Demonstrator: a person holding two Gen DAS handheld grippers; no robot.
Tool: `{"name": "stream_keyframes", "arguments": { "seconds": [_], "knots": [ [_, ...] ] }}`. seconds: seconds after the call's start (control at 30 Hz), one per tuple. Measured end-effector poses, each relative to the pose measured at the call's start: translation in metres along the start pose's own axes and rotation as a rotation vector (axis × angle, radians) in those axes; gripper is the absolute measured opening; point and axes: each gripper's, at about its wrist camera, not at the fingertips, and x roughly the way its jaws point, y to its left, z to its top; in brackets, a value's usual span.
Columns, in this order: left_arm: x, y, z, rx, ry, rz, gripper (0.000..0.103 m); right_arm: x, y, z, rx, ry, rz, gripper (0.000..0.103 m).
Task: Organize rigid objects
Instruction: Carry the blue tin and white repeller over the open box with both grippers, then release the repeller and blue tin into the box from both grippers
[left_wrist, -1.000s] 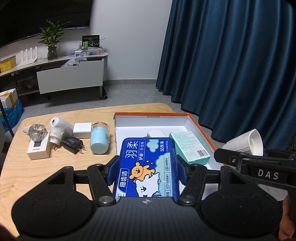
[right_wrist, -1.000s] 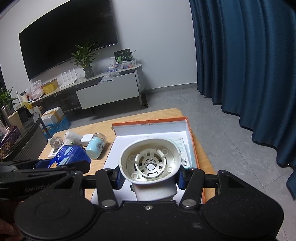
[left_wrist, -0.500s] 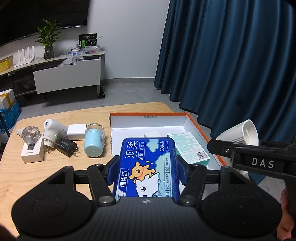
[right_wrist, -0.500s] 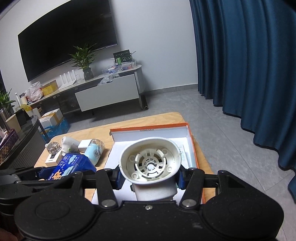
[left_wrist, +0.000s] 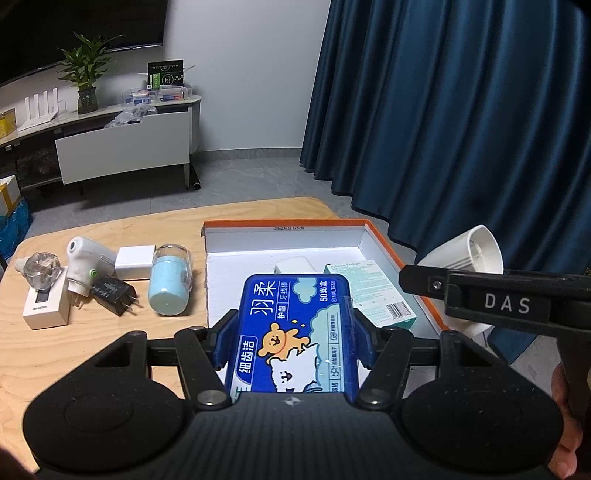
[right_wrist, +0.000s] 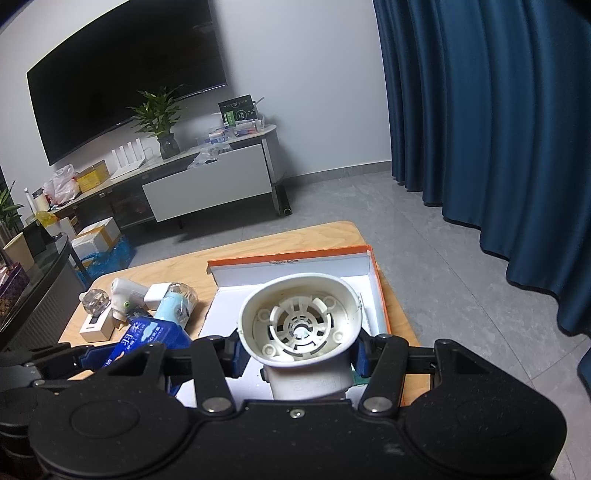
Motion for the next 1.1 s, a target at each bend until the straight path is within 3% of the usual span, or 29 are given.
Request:
{"name": "stream_keyframes", "arguments": {
  "seconds": [0.4, 1.1],
  "knots": [
    [0.012, -0.001, 0.004, 0.001, 0.010, -0.002, 0.063, 0.012, -0.001, 0.006, -0.007, 0.007, -0.001, 0.063],
    [0.029, -0.004, 0.006, 0.007, 0.039, -0.009, 0.063, 0.069, -0.011, 0.026, -0.014, 0.065, -0.023, 0.063]
  ]
}}
